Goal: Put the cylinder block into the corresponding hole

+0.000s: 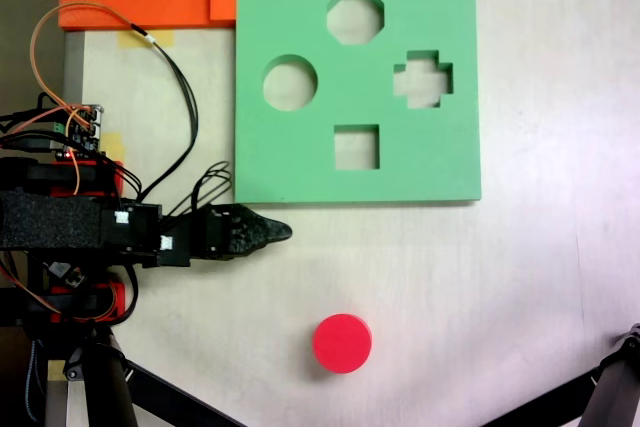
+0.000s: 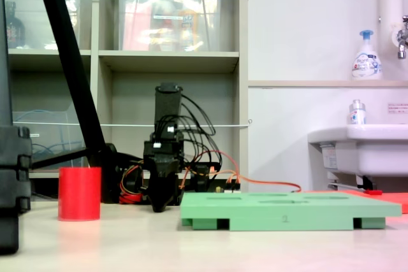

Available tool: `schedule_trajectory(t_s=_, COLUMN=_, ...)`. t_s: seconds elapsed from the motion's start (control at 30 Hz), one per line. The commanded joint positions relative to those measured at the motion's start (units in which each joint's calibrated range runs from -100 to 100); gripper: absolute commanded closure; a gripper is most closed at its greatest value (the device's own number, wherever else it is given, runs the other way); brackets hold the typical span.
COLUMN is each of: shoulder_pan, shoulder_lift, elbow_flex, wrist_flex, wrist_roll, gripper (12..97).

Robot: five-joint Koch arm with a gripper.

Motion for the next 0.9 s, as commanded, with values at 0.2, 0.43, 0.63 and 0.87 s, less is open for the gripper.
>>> schedule_trajectory(t_s=0.2, shoulder_pan=-0.2, shoulder_lift=-0.4, elbow_flex=-0.9, wrist_flex=-5.3, wrist_roll=0.2, gripper=59.7)
schedule_trajectory(t_s=0.43, shoulder_pan=-0.1, shoulder_lift=-0.4, elbow_flex=-0.9, wrist_flex=-5.3, wrist_roll=0.2, gripper=59.9)
schedule_trajectory(t_s=0.63, shoulder_pan=-0.3, shoulder_lift=-0.4, elbow_flex=-0.9, wrist_flex=6.0, wrist_roll=4.5, gripper=56.8)
schedule_trajectory(t_s=0.87, shoulder_pan=0.0, shoulder_lift=-0.4, elbow_flex=-0.9, wrist_flex=40.7, wrist_roll=22.4, gripper=59.6)
